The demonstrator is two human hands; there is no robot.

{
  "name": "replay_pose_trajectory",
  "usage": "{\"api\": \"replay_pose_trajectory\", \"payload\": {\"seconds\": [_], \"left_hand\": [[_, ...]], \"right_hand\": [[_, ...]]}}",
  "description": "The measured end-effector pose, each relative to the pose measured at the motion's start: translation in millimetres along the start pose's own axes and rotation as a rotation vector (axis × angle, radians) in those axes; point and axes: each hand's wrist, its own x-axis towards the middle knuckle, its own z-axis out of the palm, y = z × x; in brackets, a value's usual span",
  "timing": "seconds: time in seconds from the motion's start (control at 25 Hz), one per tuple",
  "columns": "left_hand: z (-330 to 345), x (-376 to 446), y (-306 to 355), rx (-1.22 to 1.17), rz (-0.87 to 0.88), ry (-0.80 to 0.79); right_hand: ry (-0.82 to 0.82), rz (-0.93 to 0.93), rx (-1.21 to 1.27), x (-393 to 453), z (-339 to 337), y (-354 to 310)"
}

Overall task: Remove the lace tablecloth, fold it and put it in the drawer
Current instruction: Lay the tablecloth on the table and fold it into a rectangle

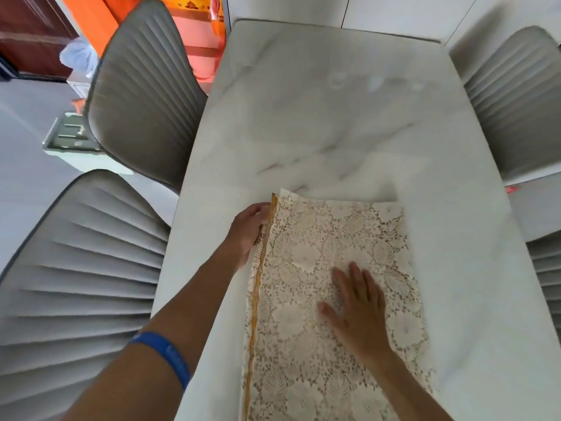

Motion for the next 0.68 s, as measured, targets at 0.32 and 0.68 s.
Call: {"api": "replay_pose_trajectory", "payload": {"seconds": [0.32, 0.68], "left_hand": [[30, -24, 5, 0.48, 0.191, -0.319], [41, -75, -56, 0.613, 0.432, -0.009]], "right_hand": [[0.044, -0.012, 0.175, 2, -30, -2], [-0.055, 0.164, 0.651, 19, -65, -19]]}}
